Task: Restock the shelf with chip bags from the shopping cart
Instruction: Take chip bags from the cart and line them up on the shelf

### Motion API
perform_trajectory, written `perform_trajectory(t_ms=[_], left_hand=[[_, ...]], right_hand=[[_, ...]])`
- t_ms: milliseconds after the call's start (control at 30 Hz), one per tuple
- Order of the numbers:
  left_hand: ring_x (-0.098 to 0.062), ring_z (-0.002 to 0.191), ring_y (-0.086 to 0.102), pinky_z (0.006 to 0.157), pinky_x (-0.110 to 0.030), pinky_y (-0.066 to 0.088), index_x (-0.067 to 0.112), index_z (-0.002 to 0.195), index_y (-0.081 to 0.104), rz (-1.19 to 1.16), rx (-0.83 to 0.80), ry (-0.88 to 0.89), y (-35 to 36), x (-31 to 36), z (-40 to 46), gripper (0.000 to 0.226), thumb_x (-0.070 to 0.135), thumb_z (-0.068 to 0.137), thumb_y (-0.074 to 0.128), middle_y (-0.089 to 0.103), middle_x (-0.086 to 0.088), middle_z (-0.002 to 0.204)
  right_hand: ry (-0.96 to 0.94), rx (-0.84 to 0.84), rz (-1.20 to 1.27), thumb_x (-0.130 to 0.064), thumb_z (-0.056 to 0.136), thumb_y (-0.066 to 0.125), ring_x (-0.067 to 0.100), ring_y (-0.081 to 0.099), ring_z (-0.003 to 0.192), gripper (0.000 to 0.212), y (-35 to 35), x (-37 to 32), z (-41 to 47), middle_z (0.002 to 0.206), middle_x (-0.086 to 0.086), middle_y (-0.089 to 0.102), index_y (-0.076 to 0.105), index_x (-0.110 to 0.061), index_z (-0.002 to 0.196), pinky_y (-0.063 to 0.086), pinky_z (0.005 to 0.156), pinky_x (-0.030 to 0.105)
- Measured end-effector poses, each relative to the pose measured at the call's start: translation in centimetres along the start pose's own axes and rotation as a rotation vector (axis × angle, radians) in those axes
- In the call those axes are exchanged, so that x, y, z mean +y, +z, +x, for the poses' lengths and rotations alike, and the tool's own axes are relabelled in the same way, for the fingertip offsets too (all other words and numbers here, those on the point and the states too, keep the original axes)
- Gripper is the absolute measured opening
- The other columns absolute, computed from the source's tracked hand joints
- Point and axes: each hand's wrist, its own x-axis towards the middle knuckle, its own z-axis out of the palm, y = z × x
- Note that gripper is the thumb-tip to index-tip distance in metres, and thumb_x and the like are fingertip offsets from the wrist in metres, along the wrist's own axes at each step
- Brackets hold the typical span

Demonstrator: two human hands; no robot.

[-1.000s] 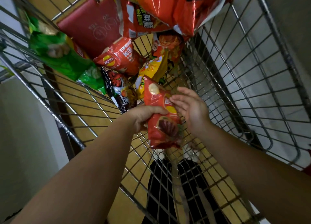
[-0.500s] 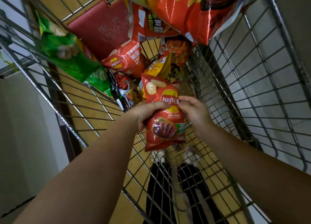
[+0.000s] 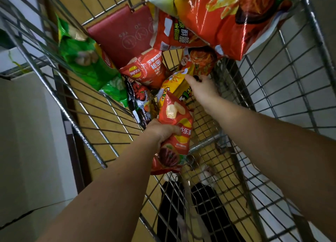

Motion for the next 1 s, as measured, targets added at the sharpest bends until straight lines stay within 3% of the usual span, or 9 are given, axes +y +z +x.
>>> perform_trajectory(t_ms=[167,367,467,567,633,733,800,900,1000], left_hand=[[-0.035,0.099,0.064,0.079,-0.04,0.051,0.008,0.127,0.049,0.021,-0.013,-0.006,-0.2,0.0,0.5,0.063,0.008,0.071,0.078,0.064,-0.018,0.116],[-0.028,0.084,0.061,0.066,-0.035,0.05,0.011,0.129,0.047,0.119,-0.07,-0.012,0.0,-0.1,0.7,0.066,0.011,0.071,0.079,0.063,-0.015,0.115],[-0.028,0.087,0.065,0.072,-0.036,0.053,0.011,0.126,0.051,0.206,-0.141,-0.009,0.4,0.0,0.4,0.061,0.008,0.072,0.078,0.066,-0.013,0.111],[-0.034,0.099,0.065,0.088,-0.044,0.052,0.009,0.124,0.052,0.261,-0.215,-0.06,0.3,0.7,-0.4,0.055,0.008,0.074,0.076,0.067,-0.016,0.108],[-0.033,0.09,0.066,0.086,-0.045,0.051,0.007,0.12,0.053,0.253,-0.236,-0.082,-0.2,1.4,-0.9,0.046,0.01,0.078,0.072,0.068,-0.014,0.094],[-0.028,0.074,0.064,0.074,-0.042,0.052,0.006,0.116,0.053,0.189,-0.194,-0.052,-0.8,2.4,-1.3,0.042,0.011,0.079,0.071,0.067,-0.012,0.085],[-0.029,0.076,0.065,0.07,-0.041,0.052,0.006,0.12,0.051,0.161,-0.141,-0.015,-0.7,2.5,-1.2,0.049,0.01,0.077,0.073,0.067,-0.014,0.093],[-0.031,0.085,0.065,0.07,-0.042,0.052,0.009,0.129,0.047,0.158,-0.087,0.032,-0.3,2.0,-1.1,0.065,0.007,0.071,0.078,0.065,-0.017,0.11],[-0.033,0.093,0.064,0.072,-0.042,0.053,0.011,0.132,0.045,0.156,-0.114,0.02,0.2,1.5,-1.3,0.068,0.008,0.071,0.077,0.064,-0.017,0.115]], right_hand=[[0.133,-0.099,-0.044,-0.057,0.085,0.053,0.028,0.049,0.119,0.072,2.3,-1.8,1.6,0.134,0.011,0.048,0.044,-0.005,0.135,0.04,0.087,0.032],[0.21,-0.133,0.059,-0.01,0.09,0.055,0.032,0.056,0.114,0.038,1.8,-1.4,2.0,0.128,0.015,0.054,0.048,-0.003,0.128,0.052,0.086,0.038],[0.23,-0.096,0.155,-0.001,0.091,0.052,0.027,0.06,0.102,0.038,-0.1,-0.5,1.8,0.126,0.015,0.056,0.049,-0.005,0.128,0.05,0.063,0.031],[0.197,-0.074,0.161,0.003,0.089,0.051,0.028,0.062,0.097,0.038,-2.5,0.4,1.5,0.124,0.015,0.059,0.052,-0.004,0.126,0.049,0.066,0.031],[0.163,-0.072,0.069,0.003,0.087,0.052,0.032,0.059,0.107,0.038,-4.5,1.0,1.1,0.122,0.017,0.06,0.054,-0.003,0.125,0.049,0.079,0.036],[0.125,-0.104,-0.076,0.007,0.084,0.054,0.031,0.061,0.097,0.039,-6.7,2.2,0.6,0.114,0.019,0.062,0.054,-0.001,0.123,0.05,0.074,0.034],[0.083,-0.121,-0.191,0.006,0.084,0.054,0.027,0.061,0.086,0.035,-7.2,2.6,-0.2,0.1,0.015,0.063,0.056,0.002,0.118,0.052,0.072,0.033],[-0.005,-0.061,-0.39,-0.002,0.085,0.053,0.035,0.059,0.099,0.029,-7.6,2.7,-1.2,0.11,0.02,0.062,0.058,0.001,0.114,0.051,0.089,0.042],[-0.019,-0.004,-0.574,-0.01,0.086,0.053,0.036,0.059,0.099,0.024,-9.0,2.7,-2.4,0.11,0.021,0.061,0.061,-0.002,0.108,0.046,0.075,0.032]])
